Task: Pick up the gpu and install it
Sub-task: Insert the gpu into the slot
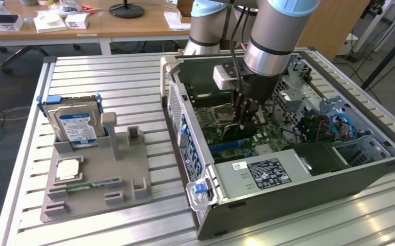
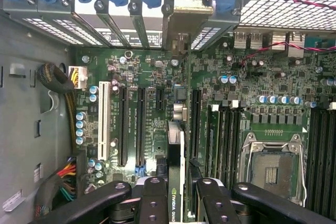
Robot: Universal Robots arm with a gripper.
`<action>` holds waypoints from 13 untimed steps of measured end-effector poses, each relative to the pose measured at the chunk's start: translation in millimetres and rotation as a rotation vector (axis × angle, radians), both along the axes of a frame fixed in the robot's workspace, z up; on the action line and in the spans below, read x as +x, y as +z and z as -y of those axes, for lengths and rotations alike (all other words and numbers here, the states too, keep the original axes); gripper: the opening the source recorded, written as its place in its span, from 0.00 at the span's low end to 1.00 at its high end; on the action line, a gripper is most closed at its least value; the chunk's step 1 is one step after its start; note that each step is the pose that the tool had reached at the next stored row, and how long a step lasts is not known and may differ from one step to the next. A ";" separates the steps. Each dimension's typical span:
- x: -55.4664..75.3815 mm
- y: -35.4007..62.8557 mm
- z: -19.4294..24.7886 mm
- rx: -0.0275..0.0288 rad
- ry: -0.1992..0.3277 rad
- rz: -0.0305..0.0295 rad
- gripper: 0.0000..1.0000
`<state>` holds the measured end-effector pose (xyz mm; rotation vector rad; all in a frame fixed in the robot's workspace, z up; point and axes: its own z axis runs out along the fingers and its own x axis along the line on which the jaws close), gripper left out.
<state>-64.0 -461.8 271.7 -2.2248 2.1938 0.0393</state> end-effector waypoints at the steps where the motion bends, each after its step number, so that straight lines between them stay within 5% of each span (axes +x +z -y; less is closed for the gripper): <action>1: -0.2 0.0 -0.1 0.0000 0.000 0.0000 0.26; 13: -2.4 -0.1 -0.7 -0.0001 0.000 -0.0001 0.26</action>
